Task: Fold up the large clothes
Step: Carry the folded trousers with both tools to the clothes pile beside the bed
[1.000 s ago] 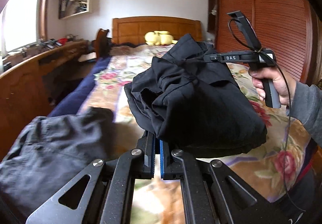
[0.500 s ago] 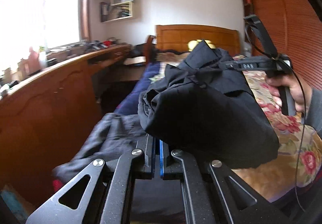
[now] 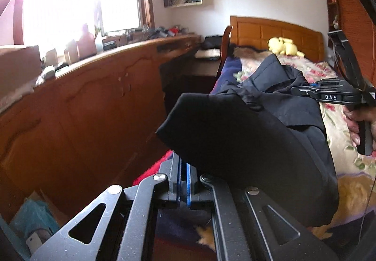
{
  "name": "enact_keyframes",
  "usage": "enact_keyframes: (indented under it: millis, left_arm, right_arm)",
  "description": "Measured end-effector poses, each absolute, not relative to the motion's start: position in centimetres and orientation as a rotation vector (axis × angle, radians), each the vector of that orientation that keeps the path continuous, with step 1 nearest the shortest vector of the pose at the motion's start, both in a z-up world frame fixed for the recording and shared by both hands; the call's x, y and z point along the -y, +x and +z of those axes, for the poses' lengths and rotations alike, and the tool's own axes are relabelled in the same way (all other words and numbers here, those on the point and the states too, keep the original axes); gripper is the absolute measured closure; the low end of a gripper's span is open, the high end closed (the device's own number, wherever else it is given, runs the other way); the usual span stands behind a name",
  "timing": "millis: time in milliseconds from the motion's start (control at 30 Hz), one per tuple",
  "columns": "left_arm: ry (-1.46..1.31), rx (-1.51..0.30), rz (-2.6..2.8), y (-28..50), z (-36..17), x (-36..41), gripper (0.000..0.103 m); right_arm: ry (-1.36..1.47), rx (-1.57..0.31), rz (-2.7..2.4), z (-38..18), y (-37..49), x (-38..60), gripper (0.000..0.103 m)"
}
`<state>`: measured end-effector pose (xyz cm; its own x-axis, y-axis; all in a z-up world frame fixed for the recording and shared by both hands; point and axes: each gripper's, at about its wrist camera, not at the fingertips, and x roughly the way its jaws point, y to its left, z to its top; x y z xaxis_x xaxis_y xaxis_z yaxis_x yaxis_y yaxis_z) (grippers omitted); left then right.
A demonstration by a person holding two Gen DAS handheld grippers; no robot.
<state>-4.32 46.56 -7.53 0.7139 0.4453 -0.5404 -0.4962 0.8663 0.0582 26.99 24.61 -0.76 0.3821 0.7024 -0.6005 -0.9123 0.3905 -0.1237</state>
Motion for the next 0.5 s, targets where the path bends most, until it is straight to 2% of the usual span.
enact_keyframes:
  millis: [133,500]
  left_arm:
    - [-0.076,-0.608,0.564,-4.7,-8.9,-46.1,0.100]
    - [-0.133,-0.598,0.556,-6.8,-6.7,-45.7,0.098]
  right_arm:
    - [-0.495,-0.536,1.057,-2.3,28.8,-24.5,0.081]
    - [-0.521,-0.537,1.084,-2.2,29.0,-23.8,0.077]
